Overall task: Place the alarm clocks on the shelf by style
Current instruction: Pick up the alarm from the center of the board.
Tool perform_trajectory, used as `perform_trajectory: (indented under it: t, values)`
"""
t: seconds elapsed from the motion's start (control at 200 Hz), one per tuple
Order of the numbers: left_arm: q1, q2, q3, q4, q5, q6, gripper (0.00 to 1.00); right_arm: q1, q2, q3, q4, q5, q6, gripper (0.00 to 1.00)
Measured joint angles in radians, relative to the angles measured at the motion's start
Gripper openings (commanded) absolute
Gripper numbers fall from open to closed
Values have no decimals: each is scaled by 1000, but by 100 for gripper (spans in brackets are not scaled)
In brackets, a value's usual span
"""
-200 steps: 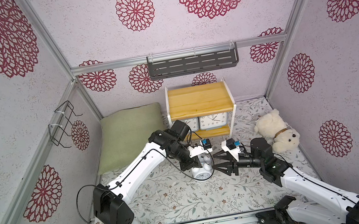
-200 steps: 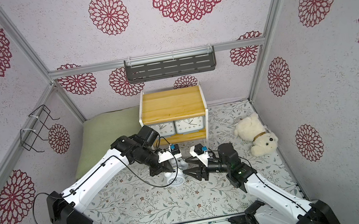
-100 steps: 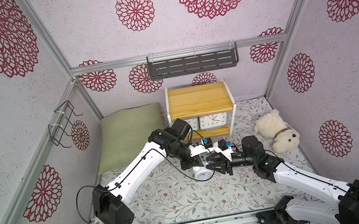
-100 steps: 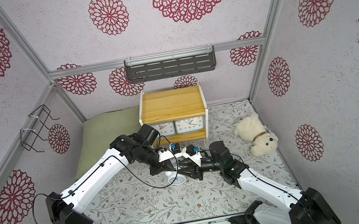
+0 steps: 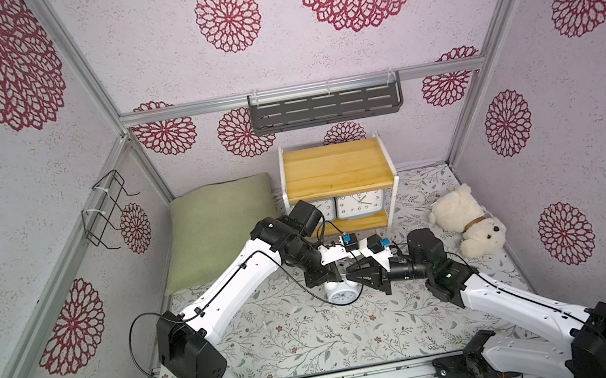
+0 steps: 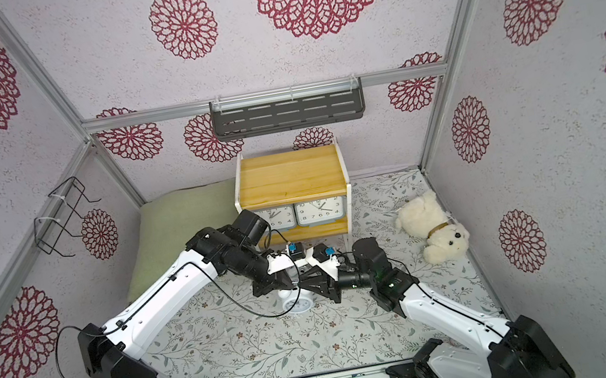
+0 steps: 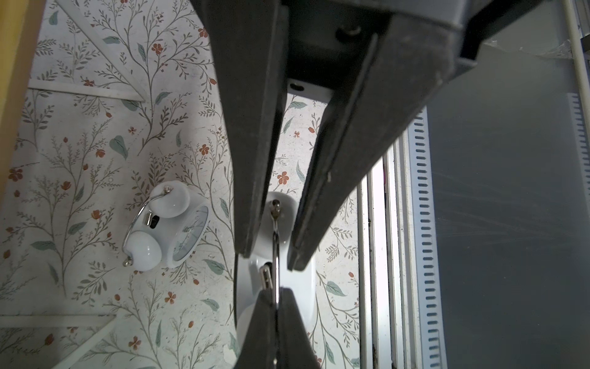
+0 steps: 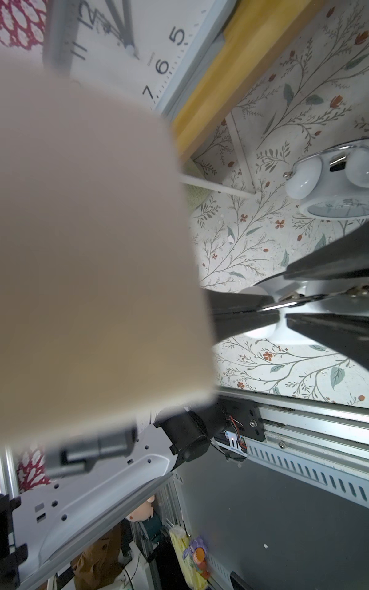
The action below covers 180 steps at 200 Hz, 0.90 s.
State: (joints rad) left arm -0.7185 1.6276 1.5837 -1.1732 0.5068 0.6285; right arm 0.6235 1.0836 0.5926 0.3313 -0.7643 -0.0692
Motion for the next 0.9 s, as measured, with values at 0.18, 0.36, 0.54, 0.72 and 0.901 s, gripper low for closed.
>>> perform_trajectory:
  t: [0.18,0.36,0.54,0.72,0.901]
  values:
    - [0,2,5,-6,0,0,1,0,0,0,0,2,-5,25]
    - [0,9,19,-22,1,-2,2,0,0,3,0,9,-16,26]
    - [0,9,20,-21,1,-10,2,2,0,4,-1,16,-24,19]
    - [2,9,20,-20,-6,-16,6,8,-3,4,-9,11,-50,0]
    - [2,-1,3,15,-4,-30,23,12,-20,2,-18,37,-70,0]
